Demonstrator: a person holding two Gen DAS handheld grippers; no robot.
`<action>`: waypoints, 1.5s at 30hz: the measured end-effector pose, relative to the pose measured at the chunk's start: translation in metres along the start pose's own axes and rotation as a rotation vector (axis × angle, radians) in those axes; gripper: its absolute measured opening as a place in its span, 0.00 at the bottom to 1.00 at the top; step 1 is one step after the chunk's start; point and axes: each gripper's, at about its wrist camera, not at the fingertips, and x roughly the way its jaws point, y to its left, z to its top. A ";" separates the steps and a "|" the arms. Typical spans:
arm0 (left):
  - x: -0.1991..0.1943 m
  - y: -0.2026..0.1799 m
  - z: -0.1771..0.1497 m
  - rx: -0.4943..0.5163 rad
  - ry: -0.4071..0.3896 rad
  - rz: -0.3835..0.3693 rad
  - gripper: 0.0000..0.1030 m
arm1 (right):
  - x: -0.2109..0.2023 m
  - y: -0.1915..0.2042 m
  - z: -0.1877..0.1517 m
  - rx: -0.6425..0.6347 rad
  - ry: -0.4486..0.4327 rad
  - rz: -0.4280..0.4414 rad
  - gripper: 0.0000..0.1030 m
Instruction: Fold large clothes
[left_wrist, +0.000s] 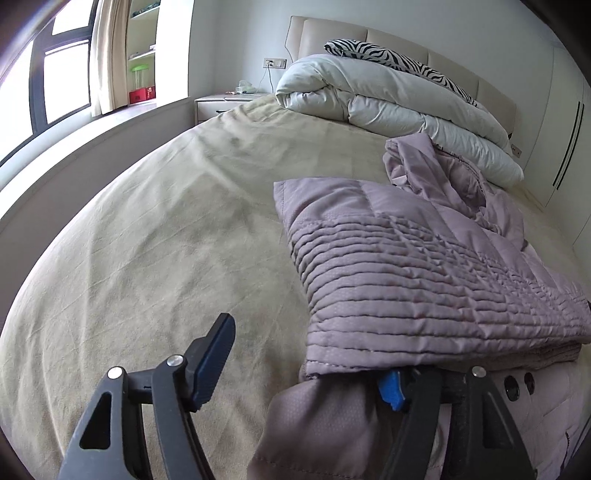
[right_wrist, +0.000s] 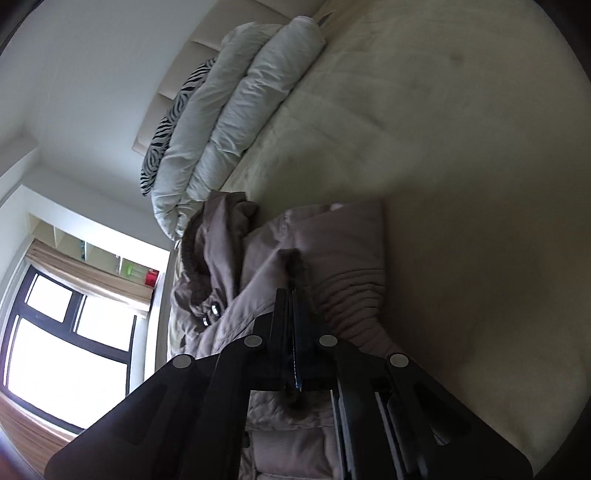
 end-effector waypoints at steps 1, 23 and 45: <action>0.000 0.002 -0.001 -0.006 0.003 -0.008 0.69 | 0.004 -0.016 -0.003 0.032 -0.001 -0.005 0.01; -0.004 0.002 -0.012 0.083 0.064 -0.024 0.67 | 0.023 0.062 -0.037 -0.322 0.057 -0.286 0.17; -0.070 0.025 -0.001 0.089 -0.001 -0.055 0.67 | 0.021 0.066 -0.051 -0.341 0.142 -0.187 0.60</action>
